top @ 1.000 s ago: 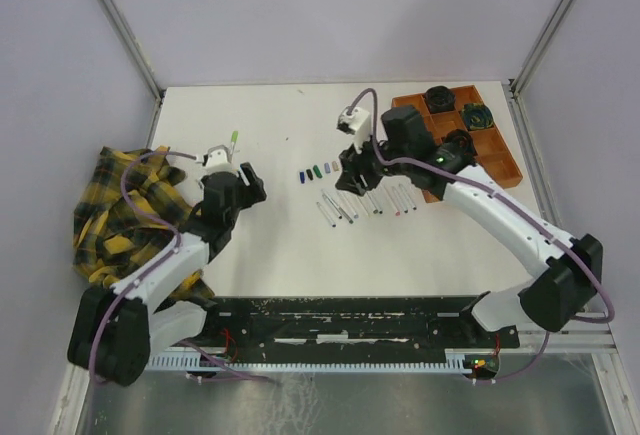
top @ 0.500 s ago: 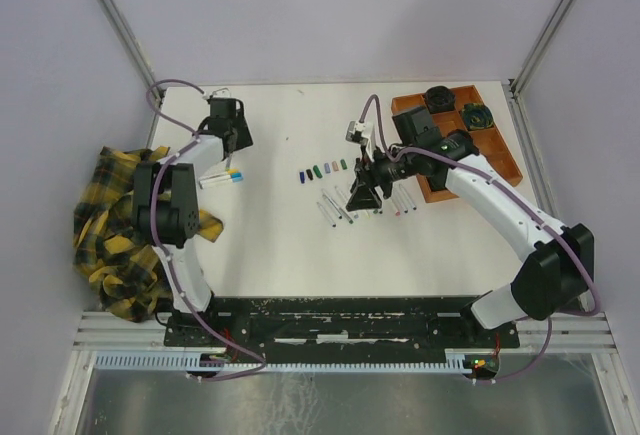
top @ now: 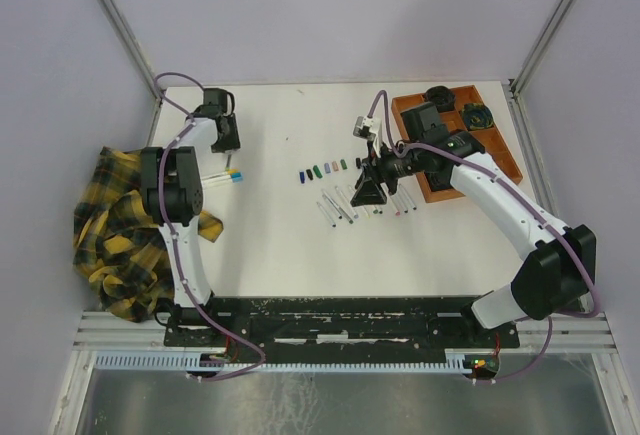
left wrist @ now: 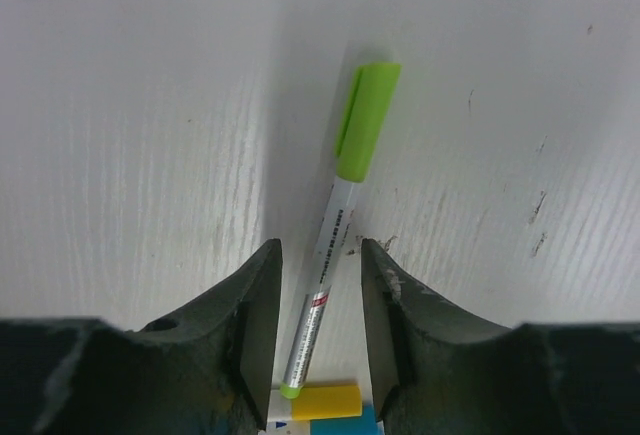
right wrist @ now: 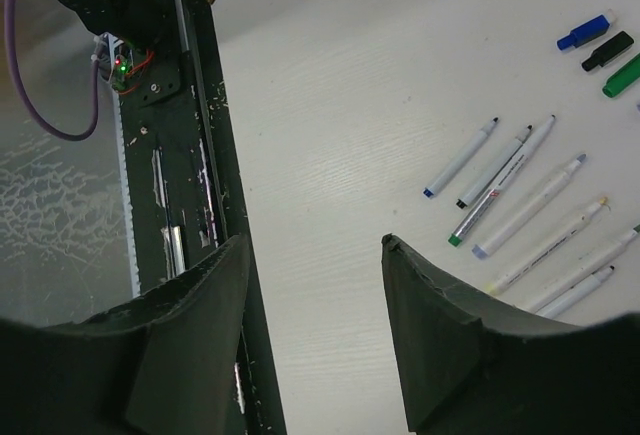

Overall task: Open the pen caps
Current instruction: Pick up the pen from the center of the board.

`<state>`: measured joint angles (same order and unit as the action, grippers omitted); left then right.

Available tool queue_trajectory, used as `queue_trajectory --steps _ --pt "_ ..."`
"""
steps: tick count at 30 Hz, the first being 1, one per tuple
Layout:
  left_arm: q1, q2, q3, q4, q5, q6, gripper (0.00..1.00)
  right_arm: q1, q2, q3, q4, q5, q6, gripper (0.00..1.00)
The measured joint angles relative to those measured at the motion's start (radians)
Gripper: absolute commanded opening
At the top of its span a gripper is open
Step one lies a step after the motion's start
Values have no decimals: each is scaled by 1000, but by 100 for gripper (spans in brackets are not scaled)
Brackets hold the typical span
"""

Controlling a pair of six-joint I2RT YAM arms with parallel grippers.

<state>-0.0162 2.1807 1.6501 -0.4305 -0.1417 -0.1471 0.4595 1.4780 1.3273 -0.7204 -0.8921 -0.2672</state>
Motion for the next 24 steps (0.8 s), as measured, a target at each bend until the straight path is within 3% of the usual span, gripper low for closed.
queue_trajectory --steps 11,17,24 --pt "-1 32 57 -79 39 39 27 -9 0 0 0 -22 1 62" --pt "-1 46 80 -102 43 40 26 -15 0 0 0 -33 2 61" --pt "-1 51 88 -110 50 40 11 -23 -3 0 0 -48 10 61"
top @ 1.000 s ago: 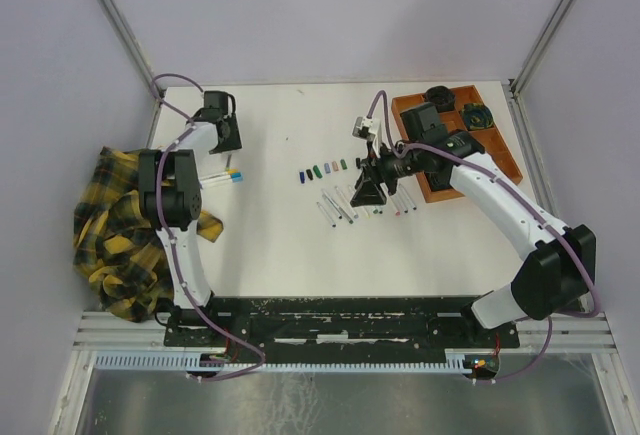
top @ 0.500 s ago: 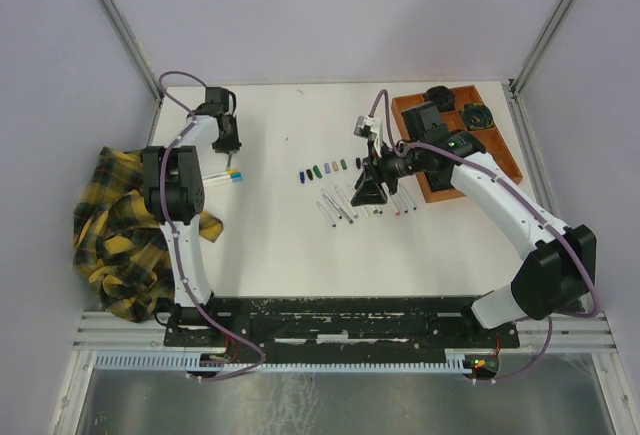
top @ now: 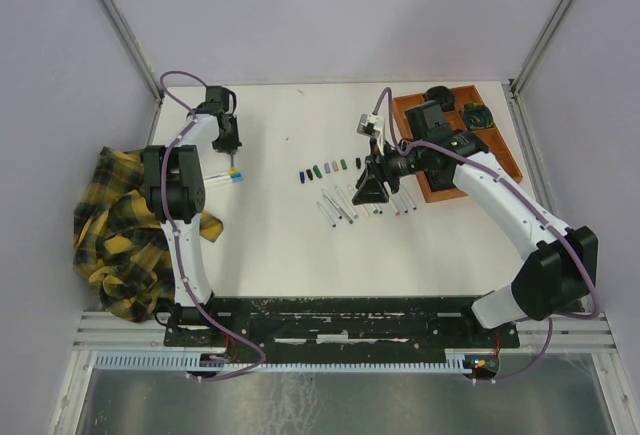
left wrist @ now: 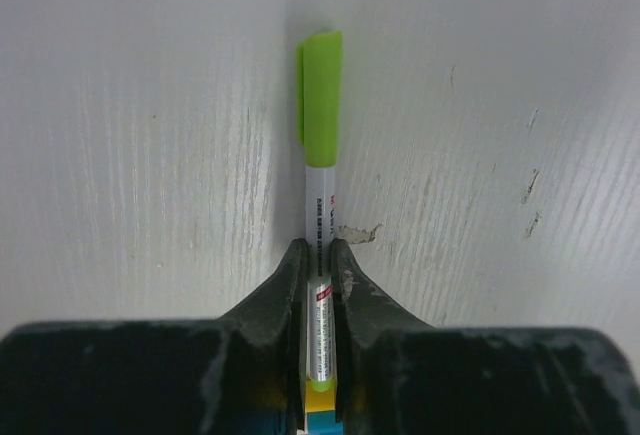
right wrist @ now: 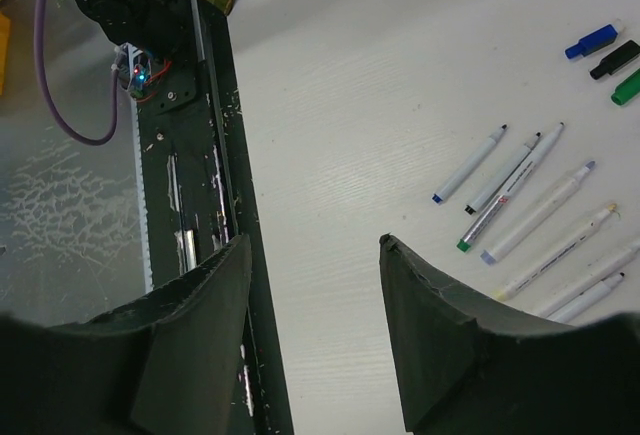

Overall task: Open the pen caps
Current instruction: Pick up the pen from the center of the board.

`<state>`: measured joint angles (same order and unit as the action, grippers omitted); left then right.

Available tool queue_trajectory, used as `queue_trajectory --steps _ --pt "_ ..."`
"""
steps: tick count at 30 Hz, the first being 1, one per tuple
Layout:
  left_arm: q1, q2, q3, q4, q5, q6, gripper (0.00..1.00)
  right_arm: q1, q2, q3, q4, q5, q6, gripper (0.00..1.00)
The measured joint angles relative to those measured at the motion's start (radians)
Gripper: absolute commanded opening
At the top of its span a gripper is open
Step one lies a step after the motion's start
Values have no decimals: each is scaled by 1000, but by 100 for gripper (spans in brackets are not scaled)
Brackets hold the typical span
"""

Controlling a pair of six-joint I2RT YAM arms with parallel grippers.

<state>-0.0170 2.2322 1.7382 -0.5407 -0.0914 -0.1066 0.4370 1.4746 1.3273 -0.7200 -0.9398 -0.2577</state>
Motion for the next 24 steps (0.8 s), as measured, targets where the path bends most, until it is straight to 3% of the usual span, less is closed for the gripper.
queue_trajectory --steps 4,13,18,24 --pt "0 0 0 0 26 0 3 -2 -5 0 0 -5 3 61" --pt "-5 -58 -52 60 103 -34 3 -3 -25 -11 21 -17 23 60" --pt "-11 -287 -256 227 209 -154 3 -5 -37 -36 58 -29 53 60" --pt "-68 -664 -681 630 314 -371 3 -7 -89 -90 142 -35 114 61"
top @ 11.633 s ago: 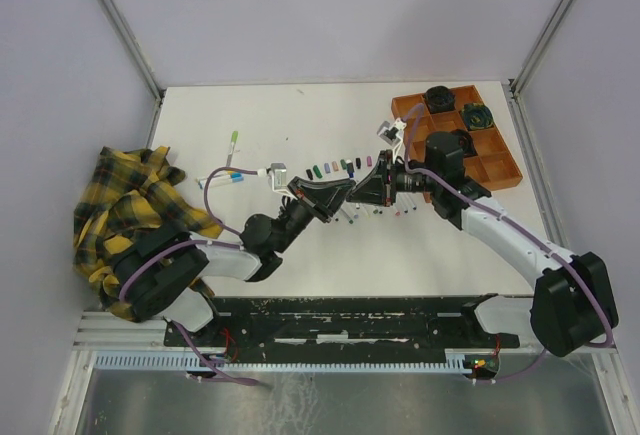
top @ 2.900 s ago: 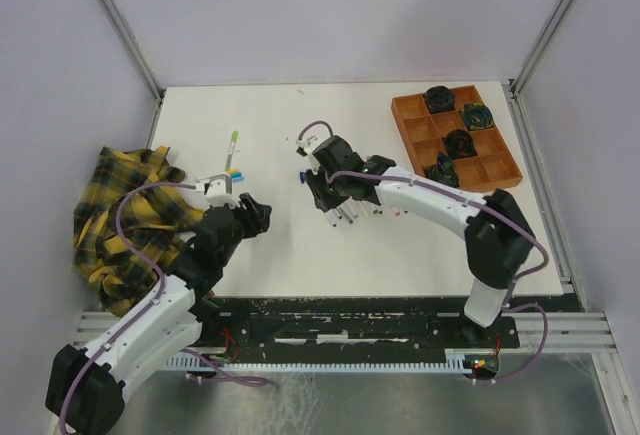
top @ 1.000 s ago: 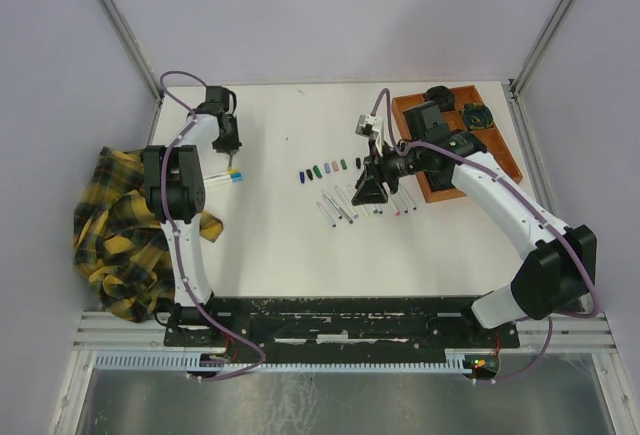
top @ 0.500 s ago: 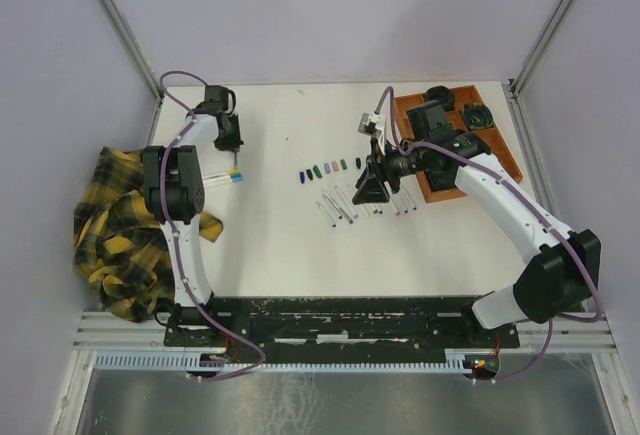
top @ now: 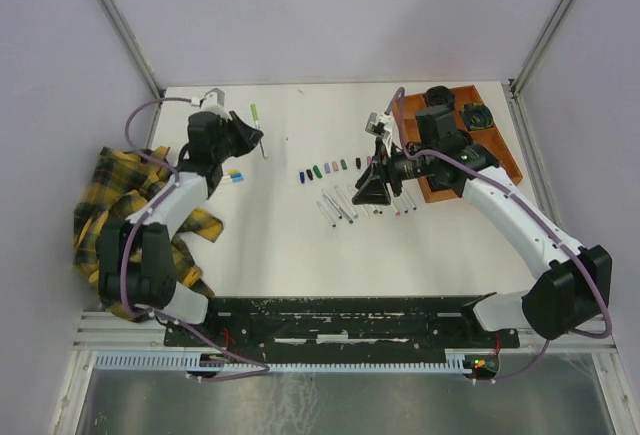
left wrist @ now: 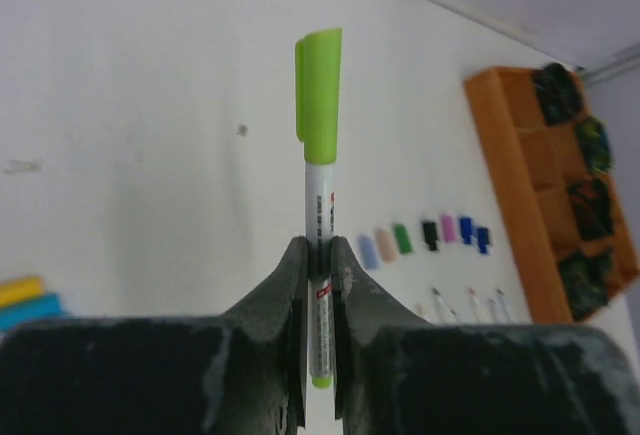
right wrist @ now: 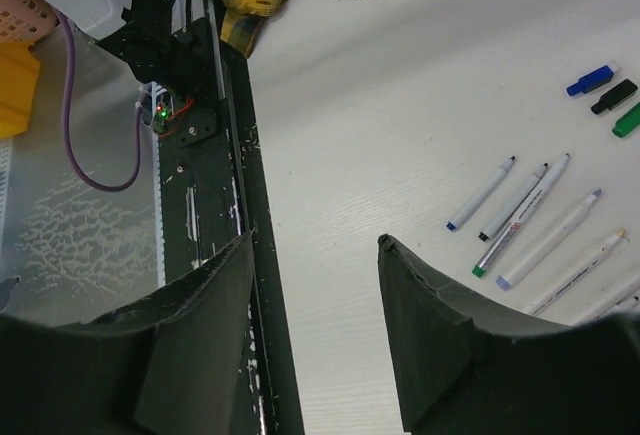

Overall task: Open the pen caps
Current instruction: Pick up the pen from the center of the board.

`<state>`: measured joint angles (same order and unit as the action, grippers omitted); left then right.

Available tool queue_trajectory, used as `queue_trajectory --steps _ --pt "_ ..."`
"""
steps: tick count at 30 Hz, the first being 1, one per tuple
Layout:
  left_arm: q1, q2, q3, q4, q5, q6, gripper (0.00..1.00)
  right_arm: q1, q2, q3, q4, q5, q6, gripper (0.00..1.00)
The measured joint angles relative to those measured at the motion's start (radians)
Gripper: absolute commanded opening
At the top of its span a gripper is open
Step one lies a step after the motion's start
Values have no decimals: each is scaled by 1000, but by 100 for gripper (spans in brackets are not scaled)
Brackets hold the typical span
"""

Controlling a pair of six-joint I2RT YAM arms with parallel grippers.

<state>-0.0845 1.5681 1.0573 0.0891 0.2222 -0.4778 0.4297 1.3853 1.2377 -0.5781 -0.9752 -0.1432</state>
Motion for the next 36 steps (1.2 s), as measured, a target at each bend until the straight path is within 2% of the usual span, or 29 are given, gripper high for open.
queue_trajectory --steps 3,9,15,19,25,30,36 --pt "-85 -150 -223 234 23 -118 3 -3 -45 -42 77 -13 56 62" --pt "-231 -312 -537 580 0 -256 3 -20 -79 -95 203 -35 153 64" --pt "-412 -459 -735 870 -117 -294 3 -20 -80 -175 367 -68 279 65" --pt "-507 -488 -799 1052 -203 -299 3 -20 -79 -240 517 -97 393 65" --pt "-634 -448 -817 1230 -286 -299 3 -6 -78 -292 682 -116 494 65" --pt "-719 -380 -805 1314 -326 -289 3 29 -78 -308 753 -116 523 64" --pt "-773 -318 -777 1363 -354 -256 3 67 -77 -313 773 -110 524 61"
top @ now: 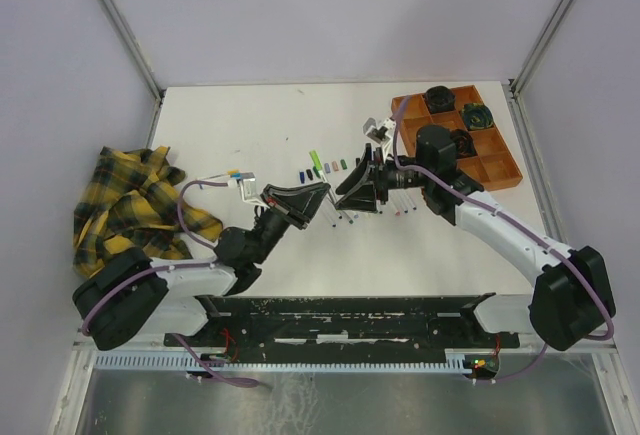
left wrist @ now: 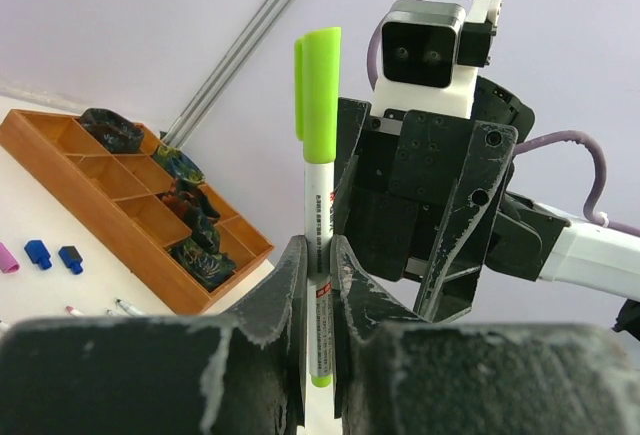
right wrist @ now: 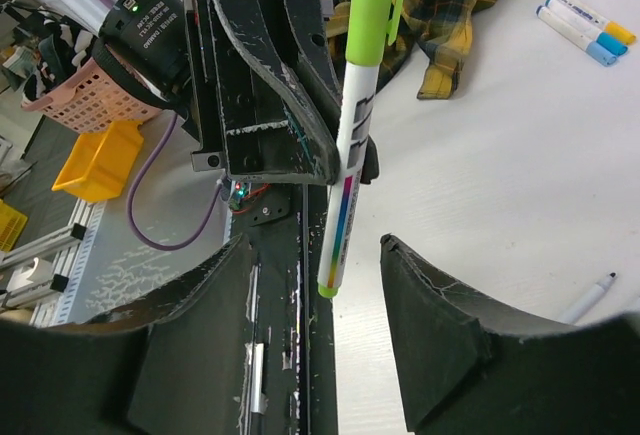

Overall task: Open the pen caps
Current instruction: Pick up the pen from the center of the board, then open the pen cap from the pen.

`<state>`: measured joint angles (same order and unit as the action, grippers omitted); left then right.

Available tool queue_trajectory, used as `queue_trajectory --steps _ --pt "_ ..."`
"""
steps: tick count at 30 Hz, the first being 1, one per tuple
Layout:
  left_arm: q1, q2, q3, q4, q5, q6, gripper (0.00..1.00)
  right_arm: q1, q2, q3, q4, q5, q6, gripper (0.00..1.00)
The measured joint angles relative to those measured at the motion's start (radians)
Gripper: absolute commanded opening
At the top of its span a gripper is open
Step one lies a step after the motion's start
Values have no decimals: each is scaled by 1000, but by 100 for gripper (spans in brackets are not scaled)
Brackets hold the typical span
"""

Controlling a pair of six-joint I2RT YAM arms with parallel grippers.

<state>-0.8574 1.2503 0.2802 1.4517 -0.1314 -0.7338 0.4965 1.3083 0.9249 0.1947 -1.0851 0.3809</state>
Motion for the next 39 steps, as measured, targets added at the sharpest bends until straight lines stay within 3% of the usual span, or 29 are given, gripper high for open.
queue_trajectory --steps 6,13,17,20,22,27,30,34,39 --pt "-15 37 7 27 -11 3 3 21 14 0 -5 21 -5 57" --pt "-31 56 26 48 -16 3 3 40 34 0 -35 40 -25 42" --pt "-42 71 35 55 -16 3 3 45 45 0 -53 44 -35 27" --pt "-43 77 35 54 -16 11 5 47 48 1 -59 44 -35 8" --pt "-43 79 35 55 -17 16 10 47 48 3 -69 42 -41 0" --pt "-43 70 35 43 -25 17 43 47 48 18 -107 42 -57 0" --pt "-43 22 35 -26 -36 18 56 47 49 36 -140 42 -76 0" --pt "-43 -102 47 -192 -54 24 66 47 53 66 -196 40 -107 0" --pt "-41 -235 113 -443 -79 43 66 47 60 76 -250 40 -143 0"
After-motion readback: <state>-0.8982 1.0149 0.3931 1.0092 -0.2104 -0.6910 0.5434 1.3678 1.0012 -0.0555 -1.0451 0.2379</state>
